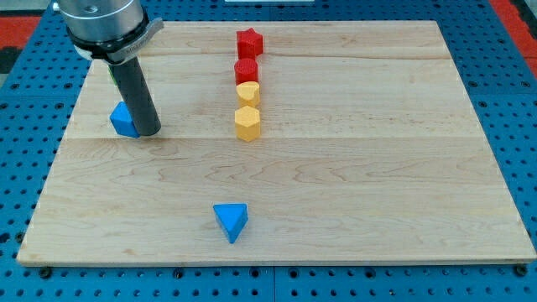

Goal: Move the blue triangle towards the blue cube

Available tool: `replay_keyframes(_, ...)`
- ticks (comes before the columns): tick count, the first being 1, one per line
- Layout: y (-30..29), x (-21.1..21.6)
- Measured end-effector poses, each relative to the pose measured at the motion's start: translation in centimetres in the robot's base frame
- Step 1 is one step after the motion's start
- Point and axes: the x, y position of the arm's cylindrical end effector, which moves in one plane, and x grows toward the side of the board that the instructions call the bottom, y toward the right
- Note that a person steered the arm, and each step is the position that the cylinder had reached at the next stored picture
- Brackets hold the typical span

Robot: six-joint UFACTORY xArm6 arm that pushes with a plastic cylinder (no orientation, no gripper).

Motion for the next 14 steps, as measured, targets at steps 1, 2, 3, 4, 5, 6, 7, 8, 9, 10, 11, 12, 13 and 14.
replay_keyframes(1, -0.9, 0.2)
replay_keyframes(2, -3.5, -0.3)
replay_keyframes(3, -3.5, -1.8)
replay_keyframes(4, -3.5, -3.4)
replay_keyframes(5, -1.2, -2.4)
replay_keyframes(6, 4.4, 3.9)
replay_keyframes(7, 17.0, 4.5)
replay_keyframes(8, 24.7, 12.2)
replay_keyframes(9, 23.4, 19.1)
replay_keyframes(10, 17.1, 18.4)
replay_keyframes(11, 9.8, 14.4)
replay_keyframes(12, 2.0, 10.4)
replay_keyframes(13, 2.6, 8.2)
replay_keyframes(14, 7.0, 8.9)
